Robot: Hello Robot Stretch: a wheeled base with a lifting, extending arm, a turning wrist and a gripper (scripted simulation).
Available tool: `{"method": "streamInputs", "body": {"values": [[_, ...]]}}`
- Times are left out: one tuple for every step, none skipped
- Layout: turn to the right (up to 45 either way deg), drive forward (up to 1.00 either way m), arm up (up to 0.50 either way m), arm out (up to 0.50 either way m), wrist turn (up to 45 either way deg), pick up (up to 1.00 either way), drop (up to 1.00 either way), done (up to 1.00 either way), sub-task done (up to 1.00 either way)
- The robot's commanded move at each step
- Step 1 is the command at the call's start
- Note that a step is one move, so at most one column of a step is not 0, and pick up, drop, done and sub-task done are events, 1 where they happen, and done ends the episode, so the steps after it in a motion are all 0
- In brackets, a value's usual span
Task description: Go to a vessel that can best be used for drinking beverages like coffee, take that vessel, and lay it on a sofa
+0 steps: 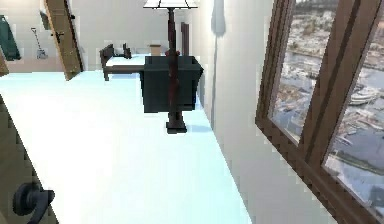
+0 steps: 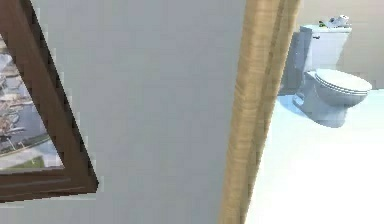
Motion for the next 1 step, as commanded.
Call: {"method": "streamInputs", "body": {"values": [[0.0, 0.90, 0.00, 0.00, 0.0, 0.00, 0.00, 0.00, 0.00]]}}
